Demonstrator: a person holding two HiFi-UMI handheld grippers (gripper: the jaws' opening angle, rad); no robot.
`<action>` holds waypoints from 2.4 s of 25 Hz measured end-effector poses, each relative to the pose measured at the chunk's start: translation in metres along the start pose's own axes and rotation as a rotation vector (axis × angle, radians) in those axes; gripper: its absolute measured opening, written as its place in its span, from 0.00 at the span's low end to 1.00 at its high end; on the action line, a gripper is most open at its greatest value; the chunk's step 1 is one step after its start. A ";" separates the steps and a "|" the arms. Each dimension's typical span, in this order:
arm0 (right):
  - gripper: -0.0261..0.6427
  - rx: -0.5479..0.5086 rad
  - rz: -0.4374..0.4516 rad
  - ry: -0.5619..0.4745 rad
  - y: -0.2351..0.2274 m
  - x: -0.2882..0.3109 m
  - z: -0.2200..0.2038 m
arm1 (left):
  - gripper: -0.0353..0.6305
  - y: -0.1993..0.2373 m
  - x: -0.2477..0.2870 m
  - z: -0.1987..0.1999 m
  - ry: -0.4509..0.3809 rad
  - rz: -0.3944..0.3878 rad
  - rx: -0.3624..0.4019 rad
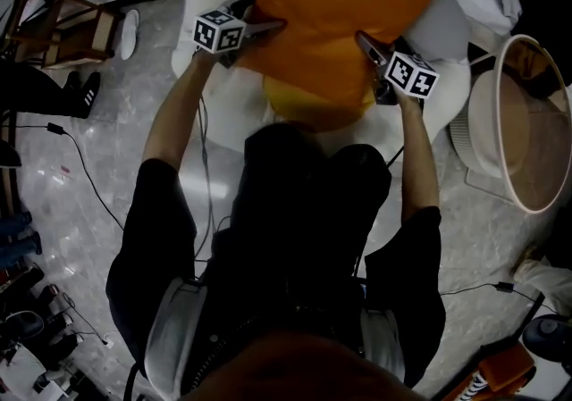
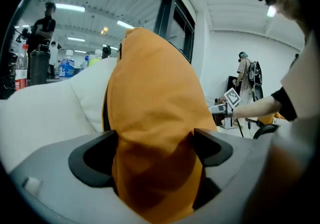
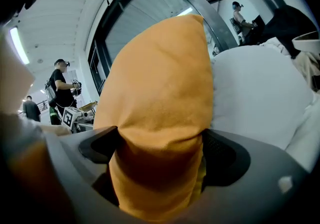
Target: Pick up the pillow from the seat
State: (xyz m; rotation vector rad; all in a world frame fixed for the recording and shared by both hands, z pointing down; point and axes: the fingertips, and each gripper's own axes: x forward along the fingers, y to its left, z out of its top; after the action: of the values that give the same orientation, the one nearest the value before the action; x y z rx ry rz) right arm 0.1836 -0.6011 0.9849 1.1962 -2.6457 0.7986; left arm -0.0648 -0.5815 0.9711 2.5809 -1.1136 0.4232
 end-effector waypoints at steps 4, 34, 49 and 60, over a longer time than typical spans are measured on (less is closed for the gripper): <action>0.85 0.006 0.011 0.038 -0.004 0.013 -0.003 | 0.77 0.002 0.007 -0.002 0.011 -0.024 -0.003; 0.69 -0.202 -0.055 -0.081 0.177 -0.140 0.156 | 0.46 -0.134 -0.145 0.177 -0.278 0.100 0.064; 0.69 -0.155 -0.089 -0.105 0.331 -0.313 0.370 | 0.47 -0.252 -0.305 0.434 -0.265 0.106 0.070; 0.69 -0.190 -0.074 -0.119 0.405 -0.406 0.421 | 0.47 -0.330 -0.386 0.501 -0.306 0.140 0.078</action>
State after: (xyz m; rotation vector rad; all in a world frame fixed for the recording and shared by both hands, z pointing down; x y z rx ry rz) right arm 0.2036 -0.3288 0.3280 1.3186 -2.6789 0.4655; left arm 0.0005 -0.3043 0.3164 2.7091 -1.4103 0.1031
